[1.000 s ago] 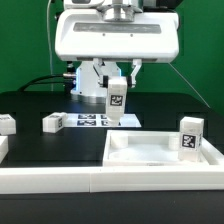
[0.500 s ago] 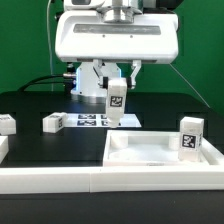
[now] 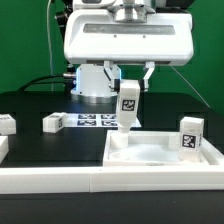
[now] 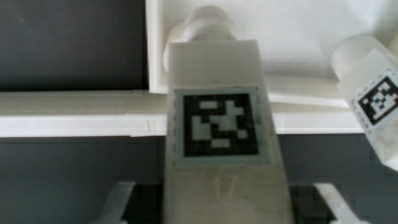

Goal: Assemble square table

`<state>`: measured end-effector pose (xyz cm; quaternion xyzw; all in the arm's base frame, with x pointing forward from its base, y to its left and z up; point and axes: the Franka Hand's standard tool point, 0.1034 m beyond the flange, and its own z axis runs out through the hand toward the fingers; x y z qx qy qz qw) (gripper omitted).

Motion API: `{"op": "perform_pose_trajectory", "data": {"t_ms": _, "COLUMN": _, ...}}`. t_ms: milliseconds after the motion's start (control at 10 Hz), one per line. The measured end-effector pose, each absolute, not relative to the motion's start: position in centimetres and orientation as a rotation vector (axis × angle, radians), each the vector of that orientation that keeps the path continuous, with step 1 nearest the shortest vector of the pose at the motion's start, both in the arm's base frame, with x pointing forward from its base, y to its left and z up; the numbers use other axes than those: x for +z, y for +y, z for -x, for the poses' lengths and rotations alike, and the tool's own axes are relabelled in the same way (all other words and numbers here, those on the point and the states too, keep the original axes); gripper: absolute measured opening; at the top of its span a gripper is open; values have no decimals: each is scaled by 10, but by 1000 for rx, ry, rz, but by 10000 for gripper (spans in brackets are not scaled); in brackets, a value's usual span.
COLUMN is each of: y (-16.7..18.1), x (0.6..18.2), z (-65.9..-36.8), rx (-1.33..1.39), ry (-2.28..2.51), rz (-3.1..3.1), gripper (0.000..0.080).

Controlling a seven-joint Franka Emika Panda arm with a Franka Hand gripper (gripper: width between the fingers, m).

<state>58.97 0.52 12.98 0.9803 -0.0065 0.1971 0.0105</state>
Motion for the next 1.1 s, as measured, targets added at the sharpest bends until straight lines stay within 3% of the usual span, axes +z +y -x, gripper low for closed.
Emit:
{"op": "perform_pose_trajectory", "data": {"t_ms": 200, "y": -3, "x": 135, "z": -594, "rx": 844, "ry": -8, "rz": -2950, "gripper": 290}}
{"op": "perform_pose_trajectory", "data": {"t_ms": 300, "y": -4, "x": 128, "z": -590, "rx": 908, "ry": 0, "rz": -2910, "gripper": 290}}
{"op": "perform_pose_trajectory", "data": {"t_ms": 1100, "y": 3, "x": 124, "z": -597, "rx": 868, "ry": 6, "rz": -2937, "gripper": 290}}
